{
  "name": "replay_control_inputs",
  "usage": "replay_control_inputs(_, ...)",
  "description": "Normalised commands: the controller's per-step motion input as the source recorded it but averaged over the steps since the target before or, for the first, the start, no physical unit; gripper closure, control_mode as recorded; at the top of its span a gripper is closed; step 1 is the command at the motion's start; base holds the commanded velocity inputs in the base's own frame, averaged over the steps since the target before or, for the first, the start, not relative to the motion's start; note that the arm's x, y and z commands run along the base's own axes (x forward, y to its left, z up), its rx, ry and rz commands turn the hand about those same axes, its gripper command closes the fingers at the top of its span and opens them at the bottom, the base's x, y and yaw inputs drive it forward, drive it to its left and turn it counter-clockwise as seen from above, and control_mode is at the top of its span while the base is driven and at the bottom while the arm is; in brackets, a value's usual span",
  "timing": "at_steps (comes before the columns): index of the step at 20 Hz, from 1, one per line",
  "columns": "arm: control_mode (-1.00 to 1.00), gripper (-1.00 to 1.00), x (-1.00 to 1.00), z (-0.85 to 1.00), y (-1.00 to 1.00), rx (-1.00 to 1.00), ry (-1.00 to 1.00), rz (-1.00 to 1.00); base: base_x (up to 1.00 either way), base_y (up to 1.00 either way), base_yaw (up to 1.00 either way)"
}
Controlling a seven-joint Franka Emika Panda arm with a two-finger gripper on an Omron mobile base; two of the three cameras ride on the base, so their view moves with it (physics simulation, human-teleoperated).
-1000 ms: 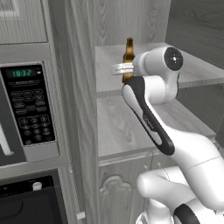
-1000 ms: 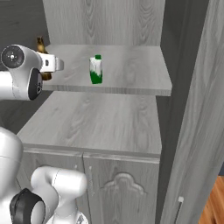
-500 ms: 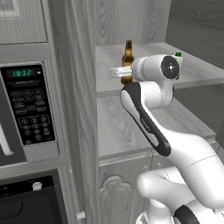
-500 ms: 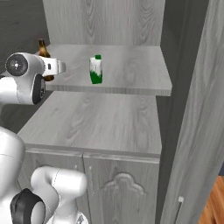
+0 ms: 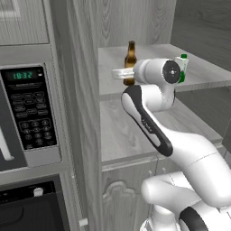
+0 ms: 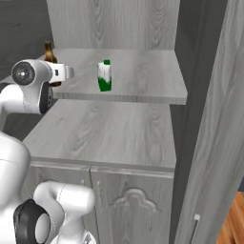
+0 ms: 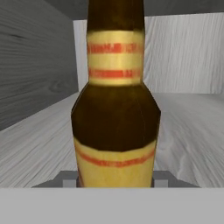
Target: Pick the milk, beer from the counter and place them in the open cabinet.
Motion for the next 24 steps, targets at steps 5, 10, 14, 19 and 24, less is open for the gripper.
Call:
replay_control_inputs(5,-1.0,1.0,0.03,0.0,0.0,0.0,0.0,0.0,0.0,0.0,0.0)
replay_control_inputs(10,-1.0,1.0,0.0,0.0,0.0,0.0,0.0,0.0,0.0,0.0,0.0)
replay_control_inputs(14,-1.0,-1.0,0.0,0.0,0.0,0.0,0.0,0.0,0.0,0.0,0.0)
replay_control_inputs(19,-1.0,-1.0,0.0,0.0,0.0,0.0,0.0,0.0,0.0,0.0,0.0)
replay_control_inputs(24,-1.0,-1.0,0.0,0.0,0.0,0.0,0.0,0.0,0.0,0.0,0.0)
